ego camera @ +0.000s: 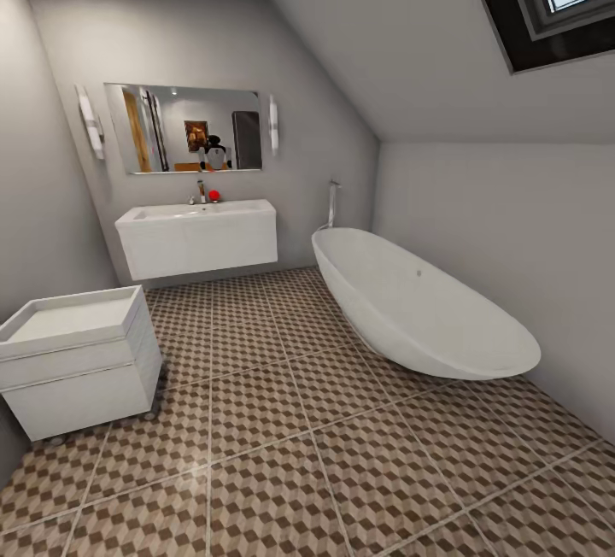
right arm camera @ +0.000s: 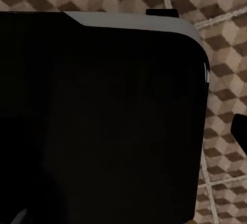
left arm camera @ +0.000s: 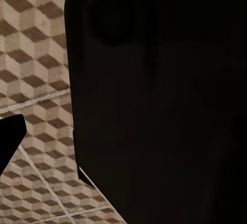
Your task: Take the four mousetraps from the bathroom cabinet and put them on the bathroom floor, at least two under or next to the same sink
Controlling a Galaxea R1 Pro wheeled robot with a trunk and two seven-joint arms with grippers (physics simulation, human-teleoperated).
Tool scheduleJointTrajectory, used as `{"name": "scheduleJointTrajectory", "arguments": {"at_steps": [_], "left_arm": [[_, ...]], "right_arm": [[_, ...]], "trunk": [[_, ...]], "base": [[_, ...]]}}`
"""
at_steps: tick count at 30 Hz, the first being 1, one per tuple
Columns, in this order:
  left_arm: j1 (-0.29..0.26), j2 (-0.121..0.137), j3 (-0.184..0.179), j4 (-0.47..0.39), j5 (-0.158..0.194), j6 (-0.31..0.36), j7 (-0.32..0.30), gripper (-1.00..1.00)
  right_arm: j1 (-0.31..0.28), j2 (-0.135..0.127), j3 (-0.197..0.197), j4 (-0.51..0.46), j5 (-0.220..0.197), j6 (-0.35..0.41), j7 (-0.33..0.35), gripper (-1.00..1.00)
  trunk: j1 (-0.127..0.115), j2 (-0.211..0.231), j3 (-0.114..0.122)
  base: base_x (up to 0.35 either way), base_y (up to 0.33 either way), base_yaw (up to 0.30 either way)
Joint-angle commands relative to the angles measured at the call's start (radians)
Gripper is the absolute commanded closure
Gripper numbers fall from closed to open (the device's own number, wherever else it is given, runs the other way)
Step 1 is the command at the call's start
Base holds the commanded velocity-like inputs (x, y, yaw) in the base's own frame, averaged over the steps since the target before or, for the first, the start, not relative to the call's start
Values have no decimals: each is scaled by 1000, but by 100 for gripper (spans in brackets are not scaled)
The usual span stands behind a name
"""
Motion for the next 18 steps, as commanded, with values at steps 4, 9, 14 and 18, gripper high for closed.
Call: {"name": "scheduleJointTrajectory", "arguments": {"at_steps": [4, 9, 14, 18], "left_arm": [[0, 0, 0, -2, 1, 0, 0, -100], [0, 0, 1, -5, 1, -1, -2, -100], [0, 8, 1, -33, 0, -1, -4, -100], [0, 16, 2, -56, -1, -1, -2, -100]], "right_arm": [[-1, 5, -2, -1, -3, -2, 0, -100], [-1, 5, -2, -2, -4, -21, 0, -100], [-2, 6, -3, -6, -4, -46, 1, -100], [-2, 7, -4, -19, -5, -69, 3, -100]], "trunk": [[0, 0, -1], [0, 0, -1], [0, 0, -1], [0, 0, -1]], "base": [[0, 0, 0], [0, 0, 0], [0, 0, 0], [0, 0, 0]]}}
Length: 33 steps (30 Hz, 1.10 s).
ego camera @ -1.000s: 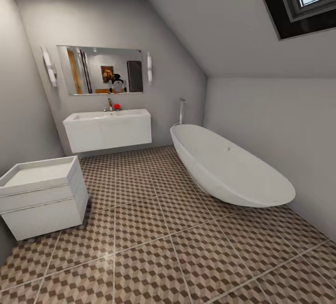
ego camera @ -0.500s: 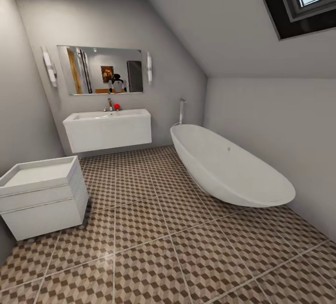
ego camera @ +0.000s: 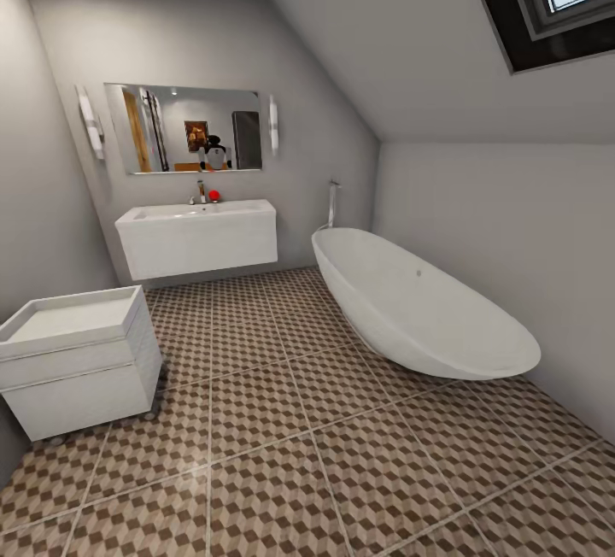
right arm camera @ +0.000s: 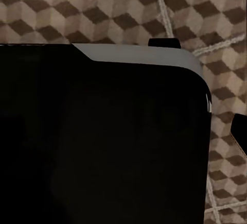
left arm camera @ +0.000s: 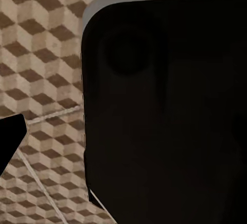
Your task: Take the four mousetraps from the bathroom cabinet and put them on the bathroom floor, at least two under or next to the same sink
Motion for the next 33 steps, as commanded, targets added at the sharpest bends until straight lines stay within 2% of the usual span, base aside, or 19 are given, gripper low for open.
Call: {"name": "scheduleJointTrajectory", "arguments": {"at_steps": [1, 8, 9, 10, 12, 13, 14, 15, 16, 20, 22, 24, 25, 27, 30, 33], "left_arm": [[0, 6, 0, -7, 0, 0, 1, -100], [-6, 35, 3, -46, -1, 25, 19, -100], [-8, 36, 4, -596, -2, 100, 30, -100], [-14, 38, 4, -686, -2, 176, 45, -100], [-36, 39, 4, -862, -1, 351, 68, -100], [-43, 38, 4, -902, -1, 388, 73, -100], [-59, 36, 4, -973, 0, 444, 79, -100], [-67, 34, 4, -1000, 1, 464, 81, -100], [-95, 31, 4, -1054, 2, 503, 86, -100], [-122, 29, 4, -1087, 3, 521, 89, -100], [-128, 29, 4, -1043, 3, 482, 88, -100], [-130, 29, 4, -980, 3, 404, 88, -100], [-131, 31, 5, -915, 3, 291, 89, -100], [-131, 33, 17, -846, 3, 146, 90, -100], [-132, 34, 40, -817, 3, 62, 91, -100], [-132, 33, 48, -813, 3, 38, 91, -100]], "right_arm": [[-1, 0, 0, -5, 0, -9, 1, -100], [-1, -7, 2, -44, 7, -49, -9, -100], [-1, -8, 2, -359, 8, -194, -10, -100], [-4, -10, 2, -447, 9, -154, -15, -100], [-24, -15, 2, -624, 10, -22, -34, -100], [-35, -16, 2, -665, 10, 16, -40, -100], [-62, -17, 2, -737, 10, 87, -55, -100], [-77, -18, 2, -768, 10, 117, -62, -100], [-122, -20, 2, -840, 10, 179, -78, -100], [-175, -21, 3, -937, 8, 226, -90, -100], [-186, -21, 4, -978, 7, 234, -90, -100], [-190, -21, 5, -992, 6, 229, -88, -100], [-192, -21, 5, -1000, 6, 209, -87, -100], [-193, -20, 6, -1004, 5, 161, -87, -100], [-193, -18, 10, -1002, 5, 124, -87, -100], [-193, -18, 26, -988, 9, 110, -86, -100]], "trunk": [[0, 0, -1], [0, 0, -1], [0, 0, -1], [0, 0, -1], [0, 0, -1], [0, 0, -1], [0, 0, -1], [0, 0, -1], [0, 0, -1], [0, 0, -1], [0, 0, -1], [0, 0, -1], [0, 0, -1], [0, 0, -1], [0, 0, -1], [0, 0, -1]], "base": [[0, 0, 0], [0, 0, 0], [0, 0, 0], [0, 0, 0], [0, 0, 0], [0, 0, 0], [0, 0, 0], [0, 0, 0], [0, 0, 0], [0, 0, 0], [0, 0, 0], [0, 0, 0], [0, 0, 0], [0, 0, 0], [0, 0, 0], [0, 0, 0]]}}
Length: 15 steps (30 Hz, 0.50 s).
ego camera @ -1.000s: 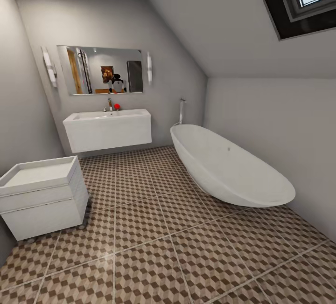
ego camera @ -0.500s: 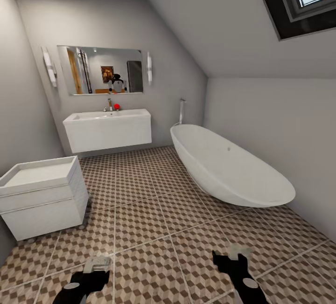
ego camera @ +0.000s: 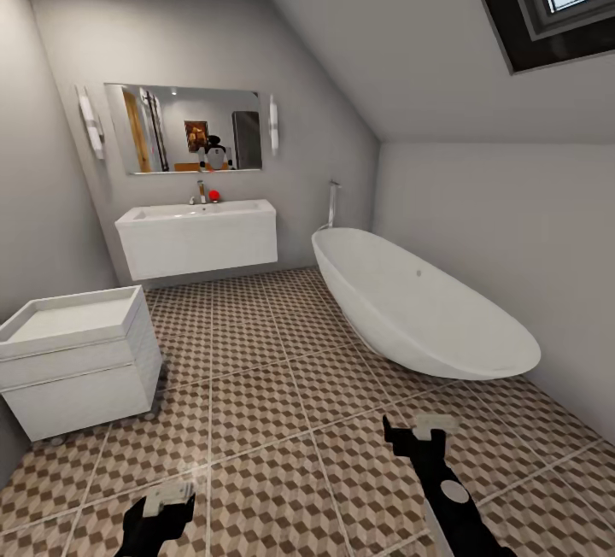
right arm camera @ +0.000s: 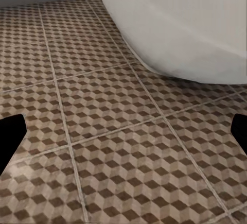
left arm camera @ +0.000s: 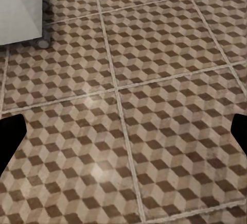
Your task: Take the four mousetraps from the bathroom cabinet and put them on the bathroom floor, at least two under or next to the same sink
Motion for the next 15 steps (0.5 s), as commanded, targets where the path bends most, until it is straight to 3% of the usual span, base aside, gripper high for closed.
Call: {"name": "scheduleJointTrajectory", "arguments": {"at_steps": [1, 5, 15], "left_arm": [[0, 0, 1, 0, 1, -3, 3, -100], [0, -5, 2, 4, 3, -12, 3, -100], [0, -5, 3, 13, 3, -14, 3, -100]], "right_arm": [[0, -1, 15, 1, 2, -3, -6, -100], [-1, -3, 45, 6, 9, -13, -3, -100], [-1, -18, 48, 15, 21, -15, -4, -100]], "trunk": [[0, -1, -1], [0, -1, -1], [0, -1, -1]], "base": [[0, 0, 0], [0, 0, 0], [0, 0, 0]]}}
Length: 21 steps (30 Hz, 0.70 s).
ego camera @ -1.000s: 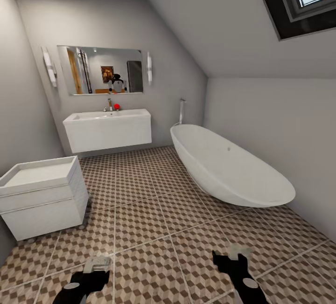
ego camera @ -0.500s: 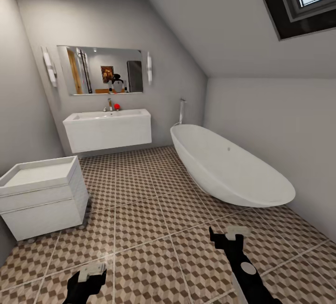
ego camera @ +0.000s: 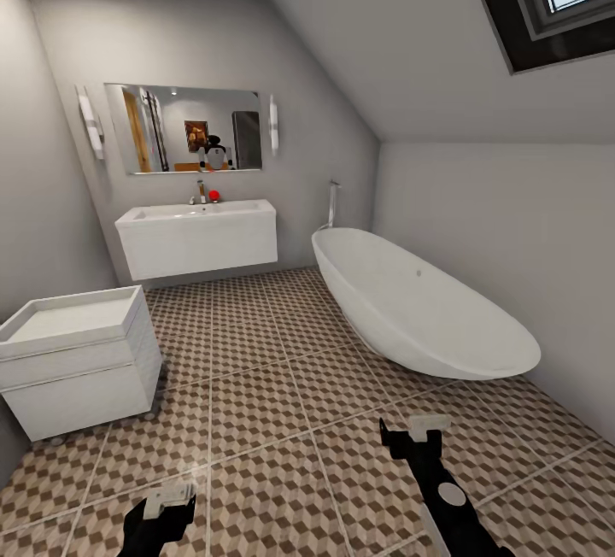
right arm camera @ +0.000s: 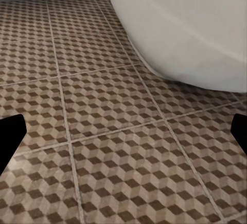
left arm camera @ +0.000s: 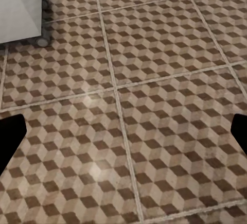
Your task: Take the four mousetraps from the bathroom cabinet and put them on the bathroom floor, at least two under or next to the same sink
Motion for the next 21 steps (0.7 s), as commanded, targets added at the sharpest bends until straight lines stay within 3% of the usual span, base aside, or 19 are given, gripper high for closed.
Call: {"name": "scheduleJointTrajectory", "arguments": {"at_steps": [1, 10, 14, 21], "left_arm": [[0, 0, -2, 0, 1, 2, 3, -100], [0, -6, -3, 4, 1, 2, 3, -100], [0, -42, -4, 8, 0, 2, 3, -100], [0, -61, -4, 8, 0, 2, 2, -100]], "right_arm": [[-1, -2, 3, 0, 2, 2, -7, -100], [0, -3, 3, 0, 2, 2, -7, -100], [0, -4, 2, 0, 3, 1, -7, -100], [0, -4, 2, 0, 15, 2, -6, -100]], "trunk": [[0, -1, -1], [0, -1, -1], [0, -1, -1], [0, -1, -1]], "base": [[0, 0, 0], [0, 0, 0], [0, 0, 0], [0, 0, 0]]}}
